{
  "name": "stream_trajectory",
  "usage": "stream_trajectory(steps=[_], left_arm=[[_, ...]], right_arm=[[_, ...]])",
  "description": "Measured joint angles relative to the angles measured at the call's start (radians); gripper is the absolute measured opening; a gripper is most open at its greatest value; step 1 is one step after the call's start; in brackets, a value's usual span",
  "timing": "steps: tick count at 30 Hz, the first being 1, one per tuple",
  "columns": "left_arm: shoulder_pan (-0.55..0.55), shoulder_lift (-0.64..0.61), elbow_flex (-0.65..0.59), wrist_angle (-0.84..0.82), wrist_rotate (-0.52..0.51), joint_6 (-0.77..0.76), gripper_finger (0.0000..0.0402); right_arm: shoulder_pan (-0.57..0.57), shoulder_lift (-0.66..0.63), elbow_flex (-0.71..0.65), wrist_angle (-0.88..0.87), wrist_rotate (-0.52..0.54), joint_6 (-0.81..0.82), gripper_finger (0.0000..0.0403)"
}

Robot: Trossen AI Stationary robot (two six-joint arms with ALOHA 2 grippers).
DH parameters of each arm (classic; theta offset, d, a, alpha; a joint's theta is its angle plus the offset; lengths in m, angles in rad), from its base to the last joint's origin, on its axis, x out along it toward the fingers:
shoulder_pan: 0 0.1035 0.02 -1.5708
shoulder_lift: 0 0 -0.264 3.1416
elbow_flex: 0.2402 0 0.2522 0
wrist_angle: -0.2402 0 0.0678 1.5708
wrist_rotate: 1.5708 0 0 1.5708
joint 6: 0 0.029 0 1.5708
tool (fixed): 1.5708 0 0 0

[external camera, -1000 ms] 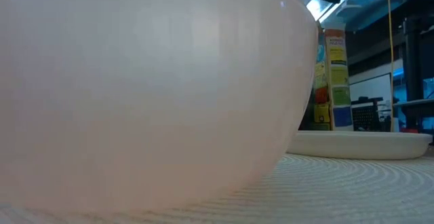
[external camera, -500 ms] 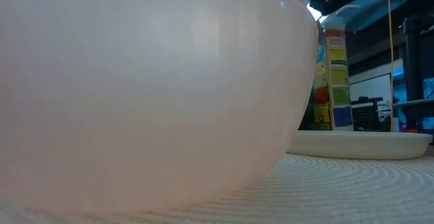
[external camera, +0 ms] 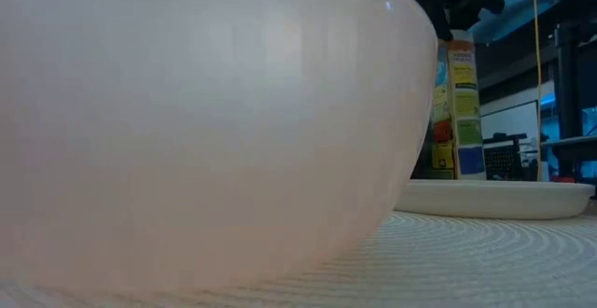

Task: Arrange a breakfast setting
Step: Pour the cereal from the cereal box into the pink bowl

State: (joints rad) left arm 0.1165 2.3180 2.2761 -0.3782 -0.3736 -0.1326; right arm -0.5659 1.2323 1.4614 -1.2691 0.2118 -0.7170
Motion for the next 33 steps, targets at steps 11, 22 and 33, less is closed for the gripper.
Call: stream_trajectory(steps=[11, 22, 33], left_arm=[[-0.002, 0.0, 0.0, -0.004, 0.002, 0.0, 0.0381], [-0.002, 0.0, 0.0, -0.077, 0.1, -0.068, 0.0381], [-0.012, 0.0, 0.0, -0.078, 0.174, -0.113, 0.0381]], right_arm=[[0.0, 0.077, 0.029, -0.15, -0.022, 0.003, 0.0037], [0.002, 0.075, 0.029, -0.262, -0.227, 0.109, 0.0037], [0.002, 0.074, 0.029, -0.24, -0.357, 0.207, 0.0037]])
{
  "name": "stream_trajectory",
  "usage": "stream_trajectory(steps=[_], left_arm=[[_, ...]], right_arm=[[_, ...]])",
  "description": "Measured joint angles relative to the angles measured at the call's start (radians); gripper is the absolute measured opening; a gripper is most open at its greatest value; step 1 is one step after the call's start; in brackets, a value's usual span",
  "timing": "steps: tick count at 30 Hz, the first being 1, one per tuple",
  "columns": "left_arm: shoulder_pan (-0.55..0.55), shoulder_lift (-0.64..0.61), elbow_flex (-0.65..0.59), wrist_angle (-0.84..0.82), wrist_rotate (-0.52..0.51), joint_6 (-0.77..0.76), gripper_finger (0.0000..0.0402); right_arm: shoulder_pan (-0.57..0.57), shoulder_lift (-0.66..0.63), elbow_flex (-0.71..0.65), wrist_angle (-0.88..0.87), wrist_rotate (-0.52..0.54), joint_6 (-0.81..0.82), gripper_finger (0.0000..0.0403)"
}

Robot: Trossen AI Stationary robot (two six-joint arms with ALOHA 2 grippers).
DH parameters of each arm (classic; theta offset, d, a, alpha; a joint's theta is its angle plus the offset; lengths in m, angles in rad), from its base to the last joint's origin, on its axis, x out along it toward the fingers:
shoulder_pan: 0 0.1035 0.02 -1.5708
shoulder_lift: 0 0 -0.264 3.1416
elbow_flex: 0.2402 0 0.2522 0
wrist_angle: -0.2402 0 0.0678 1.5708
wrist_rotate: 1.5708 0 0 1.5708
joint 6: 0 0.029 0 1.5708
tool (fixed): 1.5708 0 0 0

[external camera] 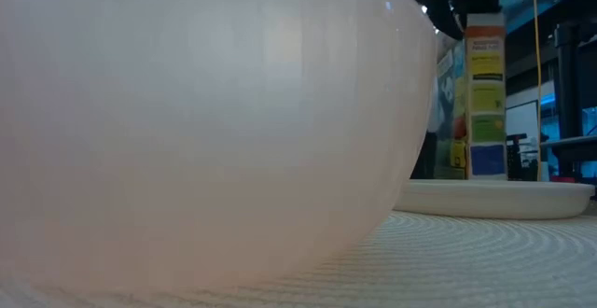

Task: Arrange a breakfast setting
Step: Pour the cereal from the cereal box into the pink bowl

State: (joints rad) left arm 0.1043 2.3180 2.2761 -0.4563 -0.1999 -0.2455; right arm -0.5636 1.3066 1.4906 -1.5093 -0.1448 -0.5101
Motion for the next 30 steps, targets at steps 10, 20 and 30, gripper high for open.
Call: stream_trajectory(steps=[10, 20, 30], left_arm=[[-0.046, -0.001, -0.015, 0.001, 0.005, -0.037, 0.0381], [-0.087, -0.001, -0.015, -0.01, -0.134, -0.056, 0.0381], [-0.084, 0.014, -0.04, -0.007, -0.106, -0.21, 0.0381]], right_arm=[[0.001, 0.0, 0.0, 0.014, -0.183, 0.082, 0.0037], [0.002, 0.0, -0.001, 0.083, -0.338, 0.168, 0.0037], [0.002, 0.0, -0.001, 0.095, -0.346, 0.177, 0.0037]])
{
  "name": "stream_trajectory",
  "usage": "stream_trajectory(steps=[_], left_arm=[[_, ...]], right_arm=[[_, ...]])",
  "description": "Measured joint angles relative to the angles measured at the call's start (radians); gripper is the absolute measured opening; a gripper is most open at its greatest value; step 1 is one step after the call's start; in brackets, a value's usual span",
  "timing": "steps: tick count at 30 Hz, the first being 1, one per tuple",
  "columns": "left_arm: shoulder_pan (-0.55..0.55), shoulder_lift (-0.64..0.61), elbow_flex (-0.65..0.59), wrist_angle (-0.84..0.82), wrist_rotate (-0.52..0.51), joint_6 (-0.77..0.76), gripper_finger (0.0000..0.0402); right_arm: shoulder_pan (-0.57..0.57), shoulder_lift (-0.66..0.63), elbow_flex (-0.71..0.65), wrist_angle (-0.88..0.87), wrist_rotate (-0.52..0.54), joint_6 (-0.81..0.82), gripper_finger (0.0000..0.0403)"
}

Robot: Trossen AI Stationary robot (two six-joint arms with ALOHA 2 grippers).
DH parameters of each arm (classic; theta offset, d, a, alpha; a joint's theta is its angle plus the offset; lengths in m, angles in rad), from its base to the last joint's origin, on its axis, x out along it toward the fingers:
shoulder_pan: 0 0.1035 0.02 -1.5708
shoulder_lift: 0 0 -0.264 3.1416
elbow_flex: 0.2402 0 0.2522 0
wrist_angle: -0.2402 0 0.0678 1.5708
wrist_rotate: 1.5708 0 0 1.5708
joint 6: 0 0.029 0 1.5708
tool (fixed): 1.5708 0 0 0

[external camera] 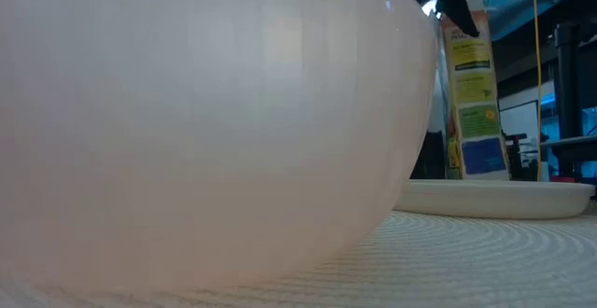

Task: Arrange a breakfast setting
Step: Pour the cereal from the cereal box into the pink bowl

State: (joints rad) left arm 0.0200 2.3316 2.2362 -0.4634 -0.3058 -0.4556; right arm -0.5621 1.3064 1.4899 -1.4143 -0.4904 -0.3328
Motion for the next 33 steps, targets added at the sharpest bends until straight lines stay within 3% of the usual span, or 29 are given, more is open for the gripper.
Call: stream_trajectory(steps=[5, 13, 17, 23, 25, 33], left_arm=[[-0.018, 0.022, -0.012, -0.015, 0.057, -0.01, 0.0381], [-0.045, 0.028, -0.01, 0.0, 0.008, -0.01, 0.0381], [-0.045, 0.027, -0.01, 0.006, -0.008, -0.013, 0.0381], [-0.043, 0.027, -0.01, 0.02, -0.036, -0.014, 0.0381], [-0.043, 0.028, -0.01, 0.028, -0.036, -0.015, 0.0381], [-0.026, 0.027, -0.01, 0.104, -0.042, -0.013, 0.0381]], right_arm=[[0.0, 0.0, 0.0, -0.003, 0.003, -0.013, 0.0037], [0.0, 0.0, 0.12, -0.098, 0.101, -0.039, 0.0037], [0.0, 0.0, 0.248, -0.125, 0.224, -0.041, 0.0037], [-0.003, -0.002, 0.389, -0.064, 0.573, -0.117, 0.0037], [-0.032, 0.009, 0.382, -0.029, 0.606, -0.149, 0.0037], [-0.297, 0.118, 0.324, -0.025, 0.565, -0.241, 0.0037]])
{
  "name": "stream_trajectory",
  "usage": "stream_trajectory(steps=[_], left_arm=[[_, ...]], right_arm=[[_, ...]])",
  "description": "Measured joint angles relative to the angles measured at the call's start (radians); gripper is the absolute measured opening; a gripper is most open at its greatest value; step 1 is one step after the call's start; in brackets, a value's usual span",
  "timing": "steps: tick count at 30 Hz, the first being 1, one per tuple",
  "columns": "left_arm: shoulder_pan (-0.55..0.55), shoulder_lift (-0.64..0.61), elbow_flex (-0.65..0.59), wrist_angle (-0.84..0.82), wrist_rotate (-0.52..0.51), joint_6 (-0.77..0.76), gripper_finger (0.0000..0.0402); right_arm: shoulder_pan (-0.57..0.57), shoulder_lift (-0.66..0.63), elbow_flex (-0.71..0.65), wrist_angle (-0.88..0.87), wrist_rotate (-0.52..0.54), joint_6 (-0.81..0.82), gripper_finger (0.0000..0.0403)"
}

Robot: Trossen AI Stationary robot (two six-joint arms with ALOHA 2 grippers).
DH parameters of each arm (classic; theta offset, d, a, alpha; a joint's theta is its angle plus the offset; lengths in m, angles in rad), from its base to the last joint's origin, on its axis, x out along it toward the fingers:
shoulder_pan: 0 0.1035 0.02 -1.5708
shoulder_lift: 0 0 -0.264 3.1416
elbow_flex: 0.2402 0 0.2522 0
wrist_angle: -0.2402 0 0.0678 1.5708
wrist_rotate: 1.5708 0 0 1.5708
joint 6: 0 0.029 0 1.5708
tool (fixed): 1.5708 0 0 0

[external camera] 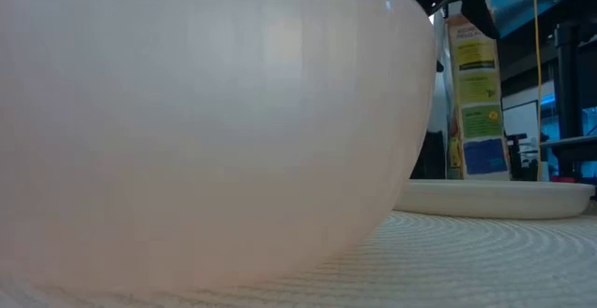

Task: Arrange a breakfast setting
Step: Pour the cereal from the cereal box into the pink bowl

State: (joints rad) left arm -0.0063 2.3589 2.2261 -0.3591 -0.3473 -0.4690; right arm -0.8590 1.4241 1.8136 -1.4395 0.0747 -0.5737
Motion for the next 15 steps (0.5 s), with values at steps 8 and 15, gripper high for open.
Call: stream_trajectory(steps=[8, 15], left_arm=[[0.035, 0.0, 0.0, 0.016, -0.007, 0.003, 0.0381], [0.064, 0.0, 0.0, 0.016, -0.047, 0.031, 0.0381]], right_arm=[[-0.147, 0.086, -0.011, -0.054, -0.065, -0.069, 0.0037], [-0.155, 0.1, -0.011, -0.136, -0.13, -0.064, 0.0037]])
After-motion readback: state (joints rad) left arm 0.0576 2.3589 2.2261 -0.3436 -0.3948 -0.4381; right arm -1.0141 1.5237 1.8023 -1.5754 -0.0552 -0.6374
